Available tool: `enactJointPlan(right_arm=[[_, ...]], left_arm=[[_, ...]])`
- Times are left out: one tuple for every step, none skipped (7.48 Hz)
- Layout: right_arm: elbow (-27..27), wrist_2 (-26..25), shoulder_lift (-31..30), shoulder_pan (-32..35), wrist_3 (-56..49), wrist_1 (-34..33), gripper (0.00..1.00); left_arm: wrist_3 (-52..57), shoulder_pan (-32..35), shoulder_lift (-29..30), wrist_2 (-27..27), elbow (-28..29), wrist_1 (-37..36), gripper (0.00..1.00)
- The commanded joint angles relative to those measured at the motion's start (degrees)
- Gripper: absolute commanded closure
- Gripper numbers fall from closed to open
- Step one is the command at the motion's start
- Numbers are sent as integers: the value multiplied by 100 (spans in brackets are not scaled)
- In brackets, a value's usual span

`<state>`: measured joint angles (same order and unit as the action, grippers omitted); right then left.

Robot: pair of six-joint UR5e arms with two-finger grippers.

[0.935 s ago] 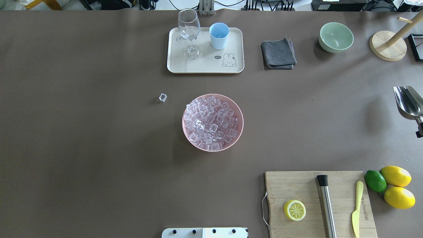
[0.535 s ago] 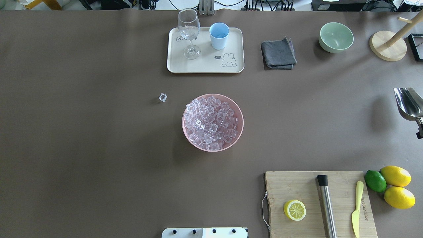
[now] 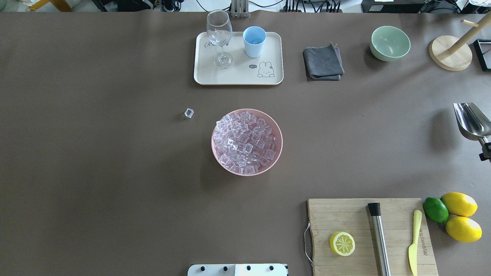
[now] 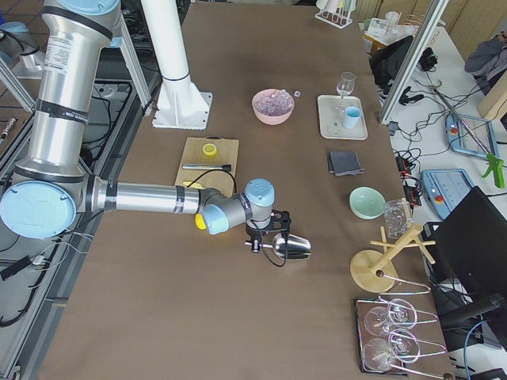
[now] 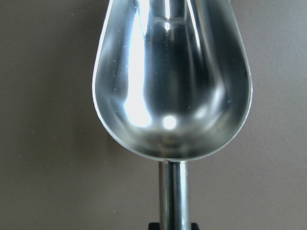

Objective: Put ice in cup with scoop
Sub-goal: 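Lower the scoop onto the table and open the right gripper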

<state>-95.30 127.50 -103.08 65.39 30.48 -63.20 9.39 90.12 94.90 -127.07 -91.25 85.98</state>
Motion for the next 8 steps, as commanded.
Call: enactJointPlan(right_arm=[[-23,73,33,0,2,0,100],[-93,169,33,0,-7,0,93],[-120,370,33,0,2,0,79],[-146,381,25,9,2,0,68],[-120,372,33,9,2,0,50],[-129,372,33,17,2,0,46],[-155,372,25,26,2,-8,32],[-216,372,7,96,2,-26,22]], left_arm=[[-16,-3,-6,-2,-85,-2,1],[-7,-3,-15,-2,-85,-2,1],[-7,-3,-15,-2,-77,-2,1],[-7,-12,-24,7,-59,-2,1],[10,-3,-24,7,-33,-2,1],[11,-3,-24,7,-41,-2,1],[11,-12,-24,7,-42,-2,1],[11,-12,-24,7,-50,-2,1]])
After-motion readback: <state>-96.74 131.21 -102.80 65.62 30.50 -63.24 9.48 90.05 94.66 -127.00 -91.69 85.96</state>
